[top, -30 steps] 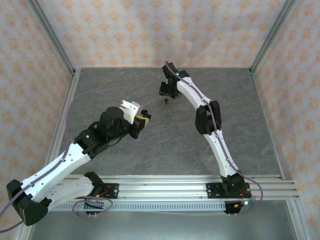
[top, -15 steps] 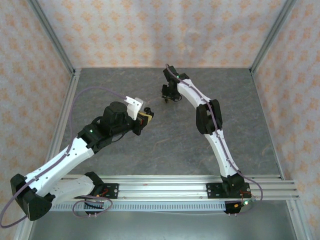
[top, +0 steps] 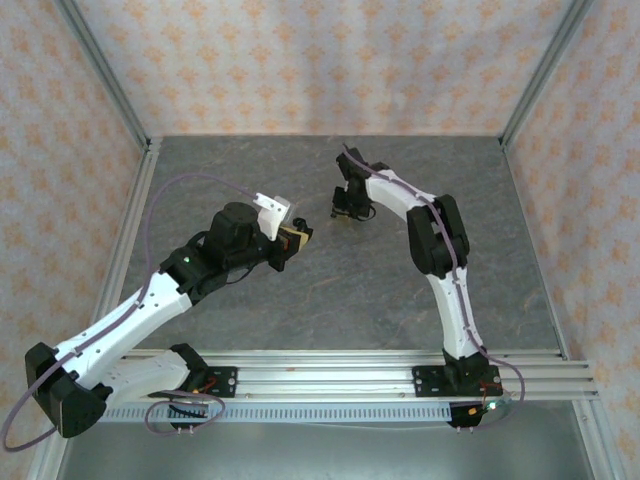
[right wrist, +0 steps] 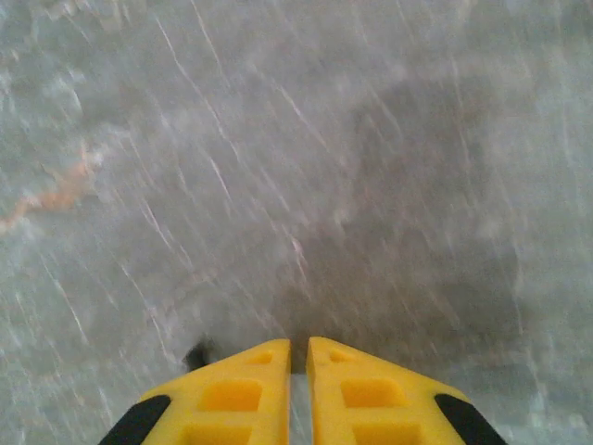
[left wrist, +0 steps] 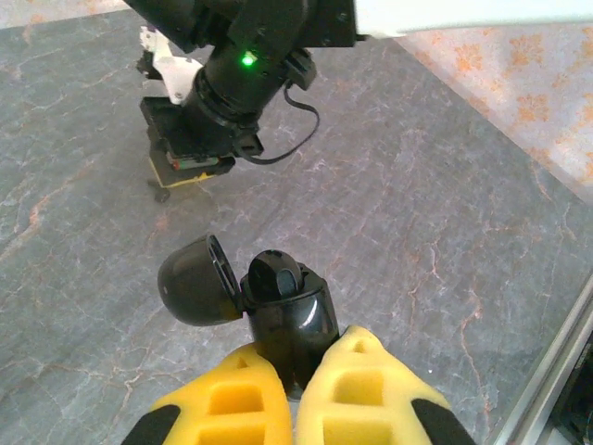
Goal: Insert wireless bluetooth earbuds into charging case
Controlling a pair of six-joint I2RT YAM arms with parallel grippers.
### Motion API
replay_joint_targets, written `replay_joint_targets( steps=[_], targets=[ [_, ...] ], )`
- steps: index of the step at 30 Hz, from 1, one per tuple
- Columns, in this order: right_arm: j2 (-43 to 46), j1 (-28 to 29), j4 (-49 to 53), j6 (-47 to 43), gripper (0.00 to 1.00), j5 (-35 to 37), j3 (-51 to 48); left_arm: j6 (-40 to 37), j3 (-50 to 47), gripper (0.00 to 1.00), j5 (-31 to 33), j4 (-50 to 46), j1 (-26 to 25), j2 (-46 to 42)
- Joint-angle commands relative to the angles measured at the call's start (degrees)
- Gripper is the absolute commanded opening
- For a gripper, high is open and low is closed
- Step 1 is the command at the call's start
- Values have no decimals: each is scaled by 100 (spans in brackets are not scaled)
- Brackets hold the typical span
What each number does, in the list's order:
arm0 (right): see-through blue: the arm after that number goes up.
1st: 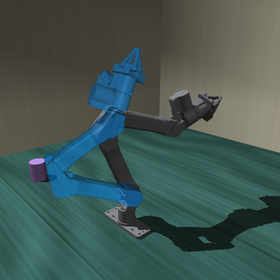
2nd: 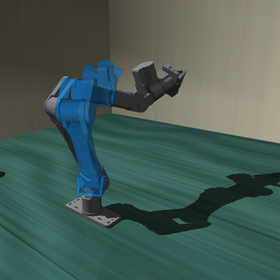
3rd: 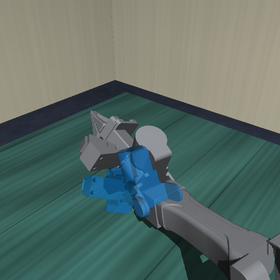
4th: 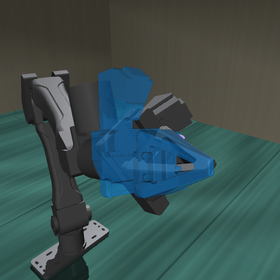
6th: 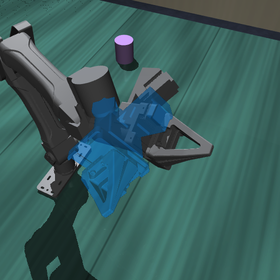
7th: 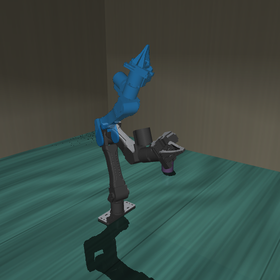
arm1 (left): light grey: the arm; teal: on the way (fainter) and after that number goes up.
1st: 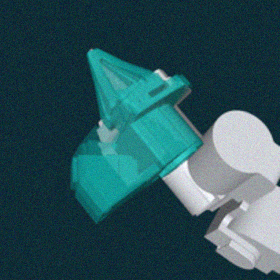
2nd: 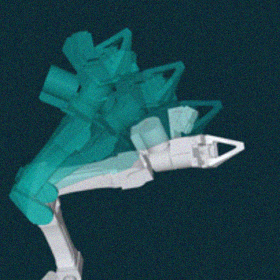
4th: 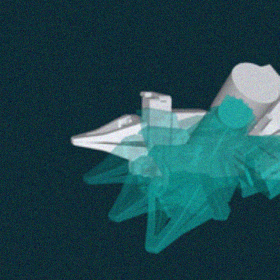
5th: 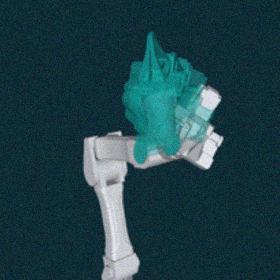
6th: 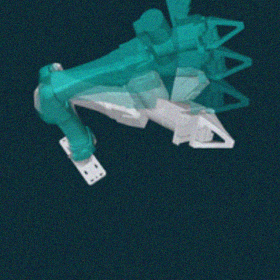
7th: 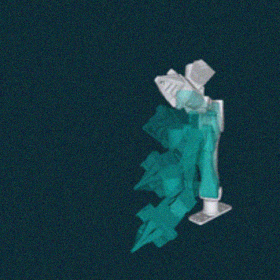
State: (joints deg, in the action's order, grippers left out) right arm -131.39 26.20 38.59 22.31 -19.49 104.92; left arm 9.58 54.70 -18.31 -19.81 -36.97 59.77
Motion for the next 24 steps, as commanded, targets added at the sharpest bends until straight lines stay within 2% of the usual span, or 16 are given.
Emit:
replay_joint_targets(
  steps=[1,6,11,15,24],
  targets=[
    [475,33,137,251,13,-178,-611,208,-56,0,-139,306,43,-56],
    [1008,31,27,469,15,-220,-1241,213,-182,0,-123,311,49,-203],
    [1223,31,-68,641,17,-250,-1243,220,-262,0,-73,296,46,-323],
    [985,28,145,516,19,-231,-710,270,-309,0,-34,261,50,-395],
    [-193,32,1111,-36,29,-330,1119,316,-430,0,152,257,49,-560]
  ],
)
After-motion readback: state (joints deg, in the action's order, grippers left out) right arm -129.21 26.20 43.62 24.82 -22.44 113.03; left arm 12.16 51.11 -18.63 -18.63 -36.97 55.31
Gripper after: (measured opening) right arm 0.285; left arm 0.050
